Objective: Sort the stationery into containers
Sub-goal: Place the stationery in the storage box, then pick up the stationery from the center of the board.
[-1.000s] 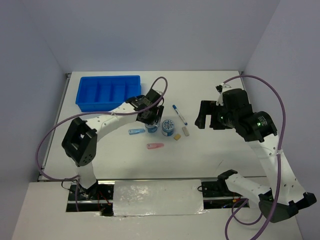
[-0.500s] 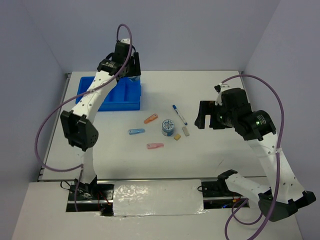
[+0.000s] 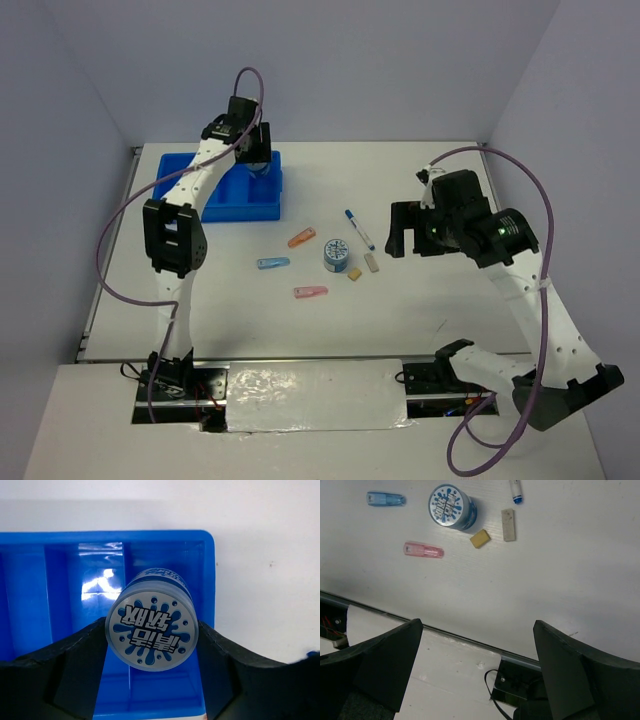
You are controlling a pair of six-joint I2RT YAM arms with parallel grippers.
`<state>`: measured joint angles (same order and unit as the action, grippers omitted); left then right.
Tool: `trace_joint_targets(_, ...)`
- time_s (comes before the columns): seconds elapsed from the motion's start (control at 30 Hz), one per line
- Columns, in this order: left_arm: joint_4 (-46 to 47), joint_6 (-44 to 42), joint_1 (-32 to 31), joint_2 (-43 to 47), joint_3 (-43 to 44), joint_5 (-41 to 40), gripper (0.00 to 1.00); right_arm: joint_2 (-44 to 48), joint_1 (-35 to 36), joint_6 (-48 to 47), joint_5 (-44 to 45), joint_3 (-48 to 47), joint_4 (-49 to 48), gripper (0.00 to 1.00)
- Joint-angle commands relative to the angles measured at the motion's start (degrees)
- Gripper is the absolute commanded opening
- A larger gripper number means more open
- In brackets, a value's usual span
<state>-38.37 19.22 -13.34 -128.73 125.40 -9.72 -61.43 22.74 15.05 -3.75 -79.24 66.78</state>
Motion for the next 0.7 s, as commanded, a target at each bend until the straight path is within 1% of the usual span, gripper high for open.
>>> trace_joint_targets(0.0, 6.1, -0.5, 1.2, -0.1, 3.2, 4.3, 0.33, -1.9, 0.4, -1.6, -1.0, -2.9, -0.3, 1.0)
trace_joint_targets(0.03, 6.1, -0.4, 1.2, -0.6, 3.1, 4.7, 0.38, -2.5, 0.3, -1.7, -1.5, -2.9, -0.6, 1.0)
trace_joint_targets(0.1, 6.1, -0.3, 1.2, -1.1, 3.0, 5.3, 0.44, -4.5, 0.9, -1.9, -3.6, -2.5, -1.8, 1.0)
trace_joint_targets(0.13, 6.0, -0.3, 1.2, -1.5, 3.1, 5.9, 0.54, -5.5, 1.9, -1.5, -3.1, -2.6, -1.8, 1.0)
trace_joint_targets(0.17, 5.9, -0.2, 1.2, -1.7, 3.0, 5.8, 0.6, -6.6, 4.8, -0.9, 0.7, -2.9, -1.9, 1.0)
trace_joint_targets(0.23, 6.0, 0.0, 1.4, -2.0, 2.5, 6.4, 0.74, -9.5, 7.1, 0.6, 2.9, -2.7, -4.1, 1.0)
trace_joint_targets(0.33, 6.2, 0.4, 1.6, -2.2, 2.1, 7.4, 0.82, -13.6, 9.1, 2.4, 2.3, -2.2, -8.9, 1.0)
trace_joint_targets(0.37, 6.1, 0.6, 1.5, -2.1, 2.2, 7.4, 0.83, -16.3, 10.3, 2.8, 2.3, -2.8, -11.0, 1.0)
trace_joint_targets(0.43, 5.7, 0.9, 1.6, -2.0, 2.2, 7.5, 0.99, -19.5, 11.7, 3.3, 3.7, -3.5, -13.0, 1.0)
trace_joint_targets(0.47, 5.6, 1.2, 1.6, -1.7, 2.2, 7.7, 0.99, -23.5, 12.6, 3.3, 5.3, -4.9, -13.7, 1.0)
trace_joint_targets(0.5, 5.5, 1.3, 1.6, -0.9, 2.1, 7.8, 0.99, -25.8, 14.3, 3.1, 8.8, -6.1, -14.2, 1.0)
trace_joint_targets(0.53, 5.2, 1.5, 1.6, -0.5, 2.2, 7.6, 0.99, -28.5, 15.0, 3.4, 10.5, -7.5, -13.5, 1.0)
trace_joint_targets(0.57, 4.3, 1.7, 1.6, -0.1, 2.4, 7.4, 0.99, -33.4, 15.6, 3.5, 11.5, -10.3, -13.3, 1.0)
trace_joint_targets(0.6, 3.7, 2.2, 1.6, 0.9, 2.6, 7.3, 0.99, -35.1, 15.8, 3.7, 13.0, -11.2, -13.7, 1.0)
trace_joint_targets(0.67, 0.3, 3.1, 1.6, 2.3, 3.7, 5.1, 1.0, -39.1, 16.2, 3.2, 12.8, -12.2, -16.5, 1.0)
